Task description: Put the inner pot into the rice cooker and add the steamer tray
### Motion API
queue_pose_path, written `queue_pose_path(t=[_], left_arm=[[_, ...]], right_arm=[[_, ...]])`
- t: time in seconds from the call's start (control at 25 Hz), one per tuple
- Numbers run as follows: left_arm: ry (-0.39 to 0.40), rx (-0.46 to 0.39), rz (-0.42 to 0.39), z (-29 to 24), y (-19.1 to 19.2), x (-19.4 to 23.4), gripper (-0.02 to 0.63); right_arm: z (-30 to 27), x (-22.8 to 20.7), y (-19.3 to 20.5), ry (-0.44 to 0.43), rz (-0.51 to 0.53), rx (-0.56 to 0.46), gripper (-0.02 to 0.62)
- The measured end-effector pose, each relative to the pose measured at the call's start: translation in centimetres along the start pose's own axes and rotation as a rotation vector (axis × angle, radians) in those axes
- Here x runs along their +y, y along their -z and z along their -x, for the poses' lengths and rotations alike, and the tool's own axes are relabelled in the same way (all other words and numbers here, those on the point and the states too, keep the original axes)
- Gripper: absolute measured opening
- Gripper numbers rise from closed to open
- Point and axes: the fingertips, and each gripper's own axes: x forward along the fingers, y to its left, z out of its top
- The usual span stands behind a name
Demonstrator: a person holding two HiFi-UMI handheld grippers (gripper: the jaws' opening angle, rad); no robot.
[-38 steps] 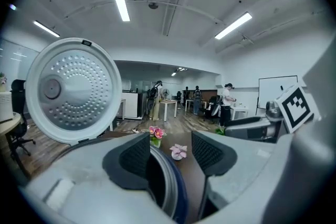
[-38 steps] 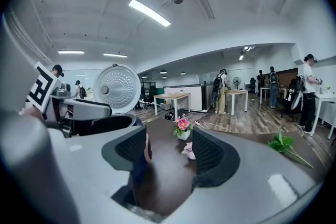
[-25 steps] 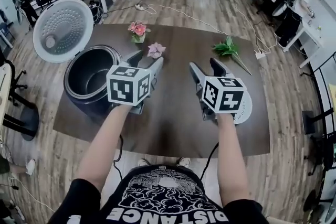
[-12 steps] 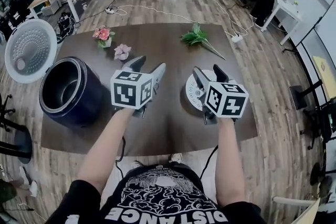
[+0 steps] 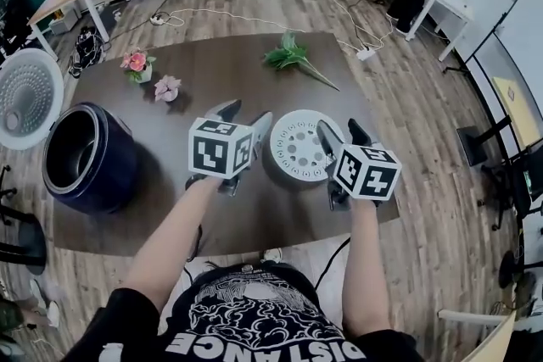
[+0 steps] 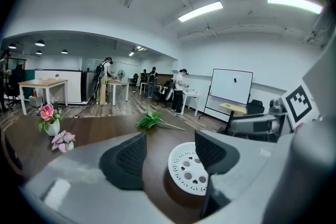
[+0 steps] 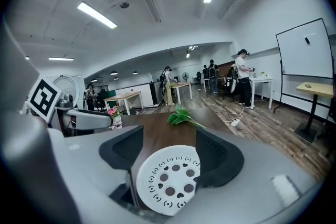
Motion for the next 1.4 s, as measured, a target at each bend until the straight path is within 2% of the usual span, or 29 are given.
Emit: queue_pose_path(t=[0.28, 1.04, 1.4], left_arm=[[0.007, 0.06, 0.025, -3.5, 2.6, -1.3, 0.287], [-0.072, 0.248, 0.198, -9.8, 10.8, -2.5, 0.287], [-0.094, 0.271, 0.284, -10.8, 12.7, -1.8, 0.268]], right_arm=[[-1.2, -3.4, 2.7, -0.001, -0.015, 0.05, 0.313], [-5.7, -9.9, 10.6, -0.072, -0.1, 0.27, 0.304], [-6.6, -11.2, 13.2, -0.08, -0.112, 0.341, 0.264]])
